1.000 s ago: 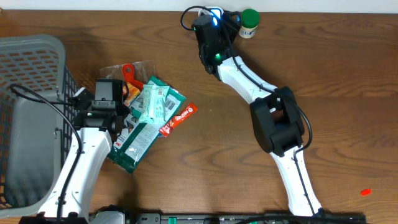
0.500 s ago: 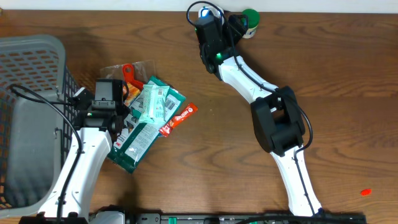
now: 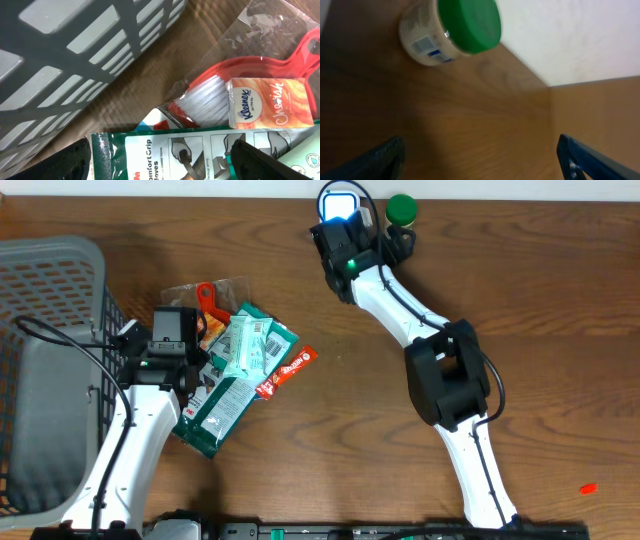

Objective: Scan the item barcode

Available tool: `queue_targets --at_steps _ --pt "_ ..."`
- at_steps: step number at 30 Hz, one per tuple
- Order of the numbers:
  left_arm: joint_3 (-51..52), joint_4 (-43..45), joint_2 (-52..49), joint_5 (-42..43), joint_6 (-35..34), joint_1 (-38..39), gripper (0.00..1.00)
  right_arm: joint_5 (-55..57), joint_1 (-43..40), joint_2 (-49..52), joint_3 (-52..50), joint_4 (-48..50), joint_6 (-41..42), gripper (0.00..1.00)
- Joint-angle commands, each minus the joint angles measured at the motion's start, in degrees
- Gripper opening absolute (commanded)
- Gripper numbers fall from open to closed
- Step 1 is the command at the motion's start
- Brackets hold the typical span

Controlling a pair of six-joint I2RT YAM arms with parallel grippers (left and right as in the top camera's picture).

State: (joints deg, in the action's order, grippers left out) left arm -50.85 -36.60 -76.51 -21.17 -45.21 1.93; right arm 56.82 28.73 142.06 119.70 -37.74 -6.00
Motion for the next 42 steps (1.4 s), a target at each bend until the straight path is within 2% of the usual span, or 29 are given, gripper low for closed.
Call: queue_targets --at_steps 1,5,9,14,21,28,33,42 --pt "0.4 0.1 -1.3 -1.5 -1.2 -0.4 0.89 -10.2 0.3 -1.1 5.9 -6.0 16.8 0.95" --pt "0.4 0.2 -2.6 -1.9 -1.2 -0.4 0.89 -24.3 -1.1 -1.1 13.4 -14.1 24.1 0.97" --pt "0.4 0.4 -4.2 -1.9 -1.2 -0.4 0.89 -37.8 -4.1 -1.1 18.9 -16.8 27.0 0.97" --pt "0.4 0.9 -5.1 -1.9 -1.2 -0.4 0.89 -47.1 -10.5 -1.0 19.5 -17.9 31.4 0.97" --pt "0.4 1.8 -5.1 -1.9 -1.2 -0.4 0.89 -58.4 -17.8 -1.0 19.4 -17.3 31.5 0.99" --pt "0.4 1.9 -5.1 -1.9 -1.2 -0.4 0.89 -58.8 -18.6 -1.0 19.4 -14.8 31.2 0.99" --pt "0.4 2.2 -5.1 -1.9 -1.2 -0.4 0.89 -58.5 -17.2 -1.0 19.4 -8.7 30.8 0.99" --pt "0.4 2.3 -5.1 -1.9 -1.2 -0.4 0.89 -53.8 -17.5 0.1 19.4 -2.9 33.4 0.99"
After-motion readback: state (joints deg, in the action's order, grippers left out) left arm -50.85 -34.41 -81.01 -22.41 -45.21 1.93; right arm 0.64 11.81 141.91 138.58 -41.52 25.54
